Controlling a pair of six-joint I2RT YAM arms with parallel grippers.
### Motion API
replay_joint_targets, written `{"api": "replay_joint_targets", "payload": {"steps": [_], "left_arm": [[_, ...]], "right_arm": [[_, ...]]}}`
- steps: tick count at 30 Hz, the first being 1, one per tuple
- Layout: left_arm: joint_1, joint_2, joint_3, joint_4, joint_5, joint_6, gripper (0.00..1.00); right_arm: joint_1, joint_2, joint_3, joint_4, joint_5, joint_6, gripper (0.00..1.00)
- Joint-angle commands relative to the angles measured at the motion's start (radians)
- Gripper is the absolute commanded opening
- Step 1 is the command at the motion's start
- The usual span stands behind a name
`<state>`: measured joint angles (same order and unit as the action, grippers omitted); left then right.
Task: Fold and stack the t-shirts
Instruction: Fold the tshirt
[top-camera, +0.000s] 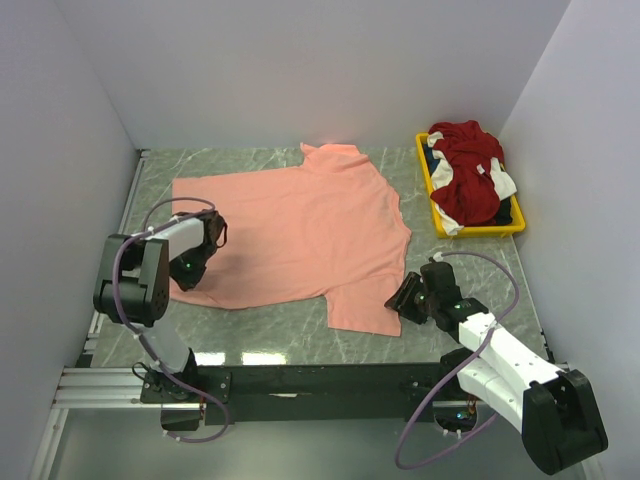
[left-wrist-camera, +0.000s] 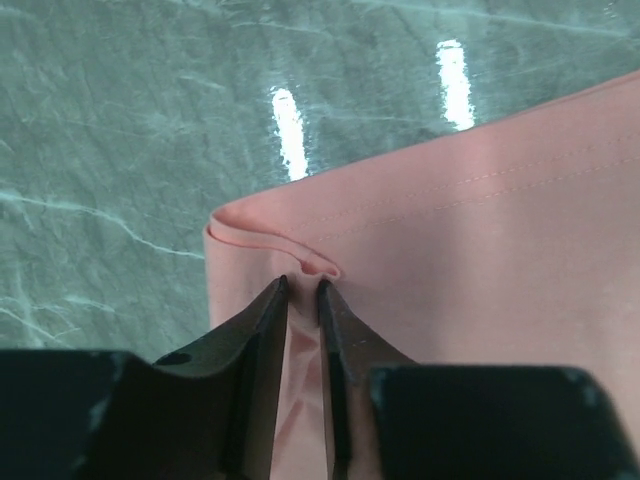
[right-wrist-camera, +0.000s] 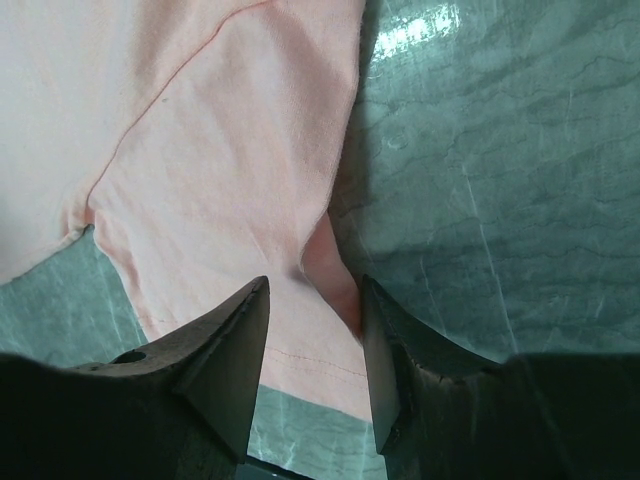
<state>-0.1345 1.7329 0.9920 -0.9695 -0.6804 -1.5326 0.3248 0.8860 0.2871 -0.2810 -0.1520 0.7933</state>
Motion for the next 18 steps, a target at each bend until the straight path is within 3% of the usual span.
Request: {"api": "replay_joint_targets", "payload": {"steps": [1, 8, 18], "left_arm": [[-0.002, -0.056, -0.018, -0.012, 0.015, -0.015, 0.22], [-0.002, -0.15, -0.041, -0.024, 0.021, -0.015, 0.01], [-0.004, -0.38, -0.168, -0.005, 0.064, -0.04, 0.01]], "right_arm": [[0.005, 0.007, -0.009, 0.014, 0.002, -0.017, 0.49], [0.007, -0.004, -0.009, 0.003, -0.003, -0.016, 0.49], [0.007, -0.013, 0.004, -0.053, -0.006, -0.002, 0.46]]}}
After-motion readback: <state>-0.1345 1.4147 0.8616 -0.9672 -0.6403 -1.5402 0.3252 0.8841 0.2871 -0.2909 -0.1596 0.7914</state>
